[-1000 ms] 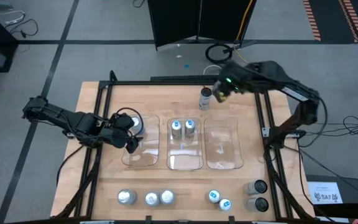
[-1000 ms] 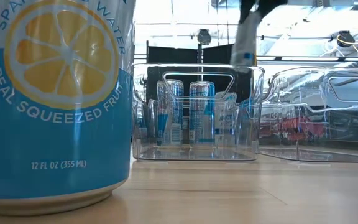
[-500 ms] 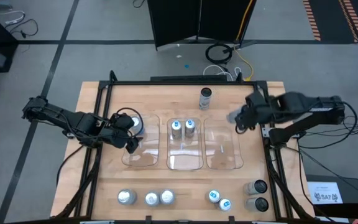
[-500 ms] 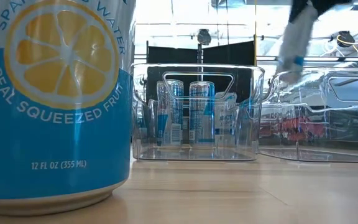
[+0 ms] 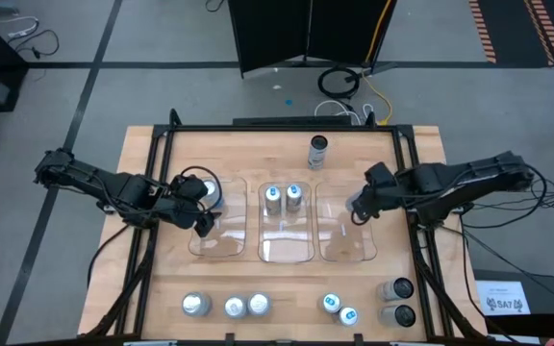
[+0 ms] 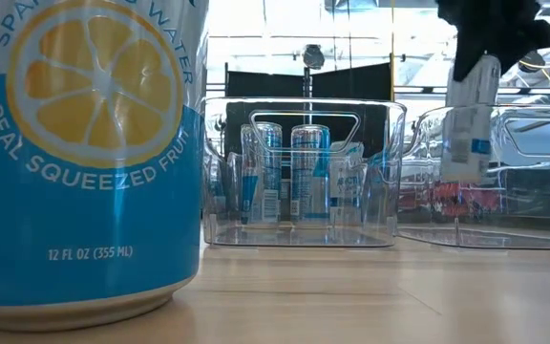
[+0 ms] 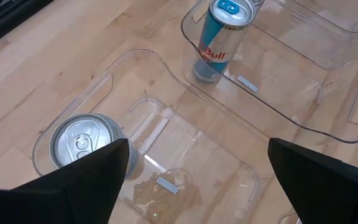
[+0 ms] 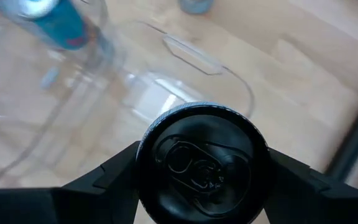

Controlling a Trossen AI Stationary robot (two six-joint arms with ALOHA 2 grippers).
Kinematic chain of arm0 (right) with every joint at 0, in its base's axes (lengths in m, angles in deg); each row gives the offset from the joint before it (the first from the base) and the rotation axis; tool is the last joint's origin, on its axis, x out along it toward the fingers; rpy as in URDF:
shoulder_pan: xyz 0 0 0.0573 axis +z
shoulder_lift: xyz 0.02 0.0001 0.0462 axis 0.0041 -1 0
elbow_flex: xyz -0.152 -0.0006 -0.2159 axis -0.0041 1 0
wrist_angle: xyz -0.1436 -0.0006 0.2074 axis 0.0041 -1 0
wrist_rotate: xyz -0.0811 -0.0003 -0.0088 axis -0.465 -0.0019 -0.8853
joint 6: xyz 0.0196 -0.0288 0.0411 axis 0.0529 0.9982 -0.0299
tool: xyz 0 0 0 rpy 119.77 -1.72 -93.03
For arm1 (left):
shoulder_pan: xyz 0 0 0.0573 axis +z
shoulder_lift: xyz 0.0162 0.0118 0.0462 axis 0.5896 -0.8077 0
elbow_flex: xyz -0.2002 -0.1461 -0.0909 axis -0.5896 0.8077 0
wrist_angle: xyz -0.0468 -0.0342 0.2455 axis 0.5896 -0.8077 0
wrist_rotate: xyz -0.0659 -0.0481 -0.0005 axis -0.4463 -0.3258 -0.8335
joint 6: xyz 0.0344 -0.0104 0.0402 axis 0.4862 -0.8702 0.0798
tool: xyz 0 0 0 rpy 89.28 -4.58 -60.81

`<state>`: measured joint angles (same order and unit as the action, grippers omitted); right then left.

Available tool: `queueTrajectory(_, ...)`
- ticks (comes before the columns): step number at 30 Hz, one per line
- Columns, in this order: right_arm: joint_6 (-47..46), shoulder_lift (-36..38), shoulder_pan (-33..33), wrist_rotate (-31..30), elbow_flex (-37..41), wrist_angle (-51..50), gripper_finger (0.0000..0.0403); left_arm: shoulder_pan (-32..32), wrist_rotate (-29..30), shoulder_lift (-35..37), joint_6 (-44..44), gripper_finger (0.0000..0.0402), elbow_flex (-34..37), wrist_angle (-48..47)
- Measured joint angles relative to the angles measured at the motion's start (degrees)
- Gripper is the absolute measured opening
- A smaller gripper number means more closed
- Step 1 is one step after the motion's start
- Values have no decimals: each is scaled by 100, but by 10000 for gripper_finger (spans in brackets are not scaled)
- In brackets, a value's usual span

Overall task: Sort soda cans
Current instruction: Put the top white-blue soda can into the right transparent bin

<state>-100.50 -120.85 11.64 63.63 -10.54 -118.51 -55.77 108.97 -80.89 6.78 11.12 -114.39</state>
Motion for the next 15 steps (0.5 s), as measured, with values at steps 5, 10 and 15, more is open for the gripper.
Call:
queueTrajectory(5,288,-395,-238,29,5,56,247,0,-1,0,0,393,0,0)
queueTrajectory(10,972,-832,-633,369,5,299,247,-2,0,0,0,393,0,4)
queueTrajectory(15,1642,-1076,-1072,433,5,579,247,0,-1,0,-2,393,0,7)
